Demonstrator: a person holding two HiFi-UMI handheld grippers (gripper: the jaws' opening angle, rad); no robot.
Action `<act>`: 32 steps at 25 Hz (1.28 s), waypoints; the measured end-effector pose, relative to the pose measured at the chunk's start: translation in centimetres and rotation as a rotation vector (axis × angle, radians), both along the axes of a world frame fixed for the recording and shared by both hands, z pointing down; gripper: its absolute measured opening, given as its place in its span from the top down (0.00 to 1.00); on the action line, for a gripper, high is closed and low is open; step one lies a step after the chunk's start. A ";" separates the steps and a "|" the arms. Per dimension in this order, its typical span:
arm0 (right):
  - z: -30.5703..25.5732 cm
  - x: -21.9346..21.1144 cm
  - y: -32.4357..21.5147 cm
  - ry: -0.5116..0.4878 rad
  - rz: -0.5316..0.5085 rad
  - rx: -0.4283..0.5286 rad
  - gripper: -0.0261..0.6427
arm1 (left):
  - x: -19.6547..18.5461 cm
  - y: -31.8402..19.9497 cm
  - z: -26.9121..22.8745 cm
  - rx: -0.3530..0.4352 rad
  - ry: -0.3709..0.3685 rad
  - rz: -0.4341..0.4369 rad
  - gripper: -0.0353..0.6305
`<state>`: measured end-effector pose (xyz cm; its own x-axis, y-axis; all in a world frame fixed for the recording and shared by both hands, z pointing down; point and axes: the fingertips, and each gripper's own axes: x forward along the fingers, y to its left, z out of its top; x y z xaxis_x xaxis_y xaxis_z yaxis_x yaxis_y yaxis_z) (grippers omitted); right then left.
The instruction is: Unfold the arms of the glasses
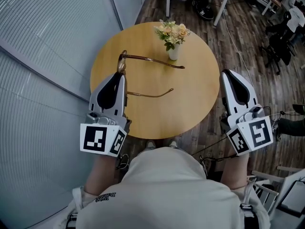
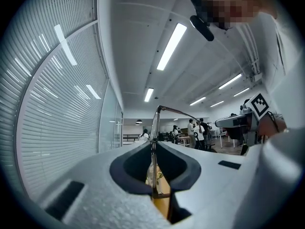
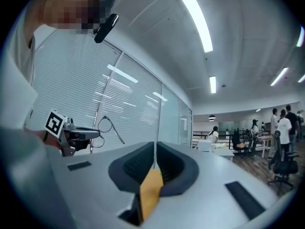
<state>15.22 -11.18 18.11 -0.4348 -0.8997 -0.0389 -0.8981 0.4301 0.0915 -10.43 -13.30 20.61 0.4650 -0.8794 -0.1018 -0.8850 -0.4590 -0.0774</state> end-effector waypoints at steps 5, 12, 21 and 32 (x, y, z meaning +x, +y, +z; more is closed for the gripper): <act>2.0 -0.3 0.1 0.016 -0.005 -0.050 0.91 | -0.2 0.1 1.9 -0.045 -0.018 -0.006 0.88; 4.0 -0.4 0.2 0.044 -0.014 -0.088 0.91 | -0.4 0.1 3.5 -0.080 -0.025 -0.010 0.88; 4.5 -1.0 1.0 0.073 -0.043 -0.103 0.91 | -0.4 0.2 4.6 -0.115 -0.008 -0.005 0.88; 5.4 -0.7 1.8 0.076 -0.037 -0.118 0.91 | 0.2 1.1 4.5 -0.117 -0.004 0.021 0.88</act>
